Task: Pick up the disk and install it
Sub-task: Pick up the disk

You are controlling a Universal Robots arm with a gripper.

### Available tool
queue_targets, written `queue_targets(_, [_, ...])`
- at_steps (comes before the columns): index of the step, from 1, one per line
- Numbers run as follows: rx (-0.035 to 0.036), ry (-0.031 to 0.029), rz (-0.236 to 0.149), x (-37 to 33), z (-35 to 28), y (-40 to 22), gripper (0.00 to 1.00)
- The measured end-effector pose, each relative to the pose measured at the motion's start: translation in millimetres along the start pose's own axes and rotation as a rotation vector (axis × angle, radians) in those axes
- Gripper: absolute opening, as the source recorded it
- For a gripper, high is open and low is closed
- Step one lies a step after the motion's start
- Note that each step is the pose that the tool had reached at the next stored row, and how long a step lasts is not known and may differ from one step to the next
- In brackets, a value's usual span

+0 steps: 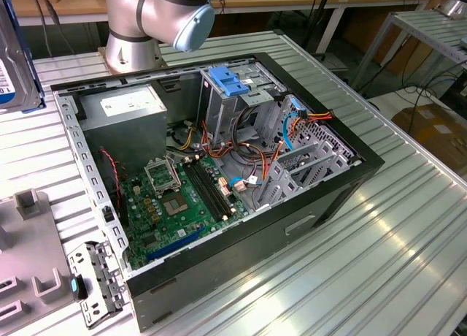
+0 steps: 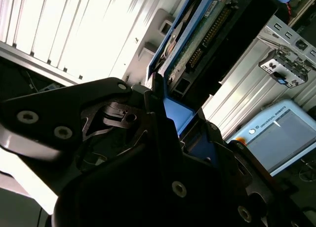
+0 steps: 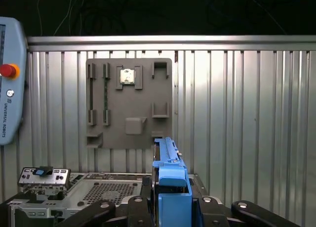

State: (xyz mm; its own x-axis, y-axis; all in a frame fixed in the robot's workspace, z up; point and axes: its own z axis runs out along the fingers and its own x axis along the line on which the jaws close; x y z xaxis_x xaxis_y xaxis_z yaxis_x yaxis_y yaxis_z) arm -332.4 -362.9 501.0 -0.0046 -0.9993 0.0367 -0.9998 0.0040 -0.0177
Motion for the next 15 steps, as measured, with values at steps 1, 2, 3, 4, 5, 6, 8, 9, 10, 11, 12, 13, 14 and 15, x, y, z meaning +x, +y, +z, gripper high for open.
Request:
queue_targets(1, [0.0000,0.0000,0.000,0.0,0.0,-1.2,0.37])
queue_targets(2, [0.0000,0.0000,0.000,0.1,0.1,-3.2,0.37])
queue_targets(3, [0.0000,0.0000,0.000,0.1,0.1,-4.7,0.37])
queue_targets(4, [0.0000,0.0000,0.000,0.1,0.1,-6.3,0.37])
queue_targets(5, [0.0000,0.0000,0.000,0.1,0.2,-8.7,0.37])
queue_targets(6, [0.0000,0.0000,0.000,0.2,0.2,-10.4,0.37])
queue_targets(8, [0.0001,0.0000,0.000,0.2,0.3,-16.6,0.37])
queue_targets(9, [0.0000,0.0000,0.000,0.3,0.3,-18.4,0.37])
queue_targets(10, [0.0000,0.0000,0.000,0.3,0.3,-19.9,0.37])
queue_targets(11, [0.0000,0.0000,0.000,0.4,0.4,-21.7,0.37])
queue_targets(12, [0.0001,0.0000,0.000,0.4,0.5,-23.3,0.37])
queue_targets(13, [0.0000,0.0000,0.000,0.4,0.4,-25.2,0.37])
queue_targets(14, [0.0000,0.0000,0.000,0.5,0.5,-26.7,0.37])
queue_targets(15, [0.0000,0.0000,0.000,0.5,0.5,-28.8,0.37])
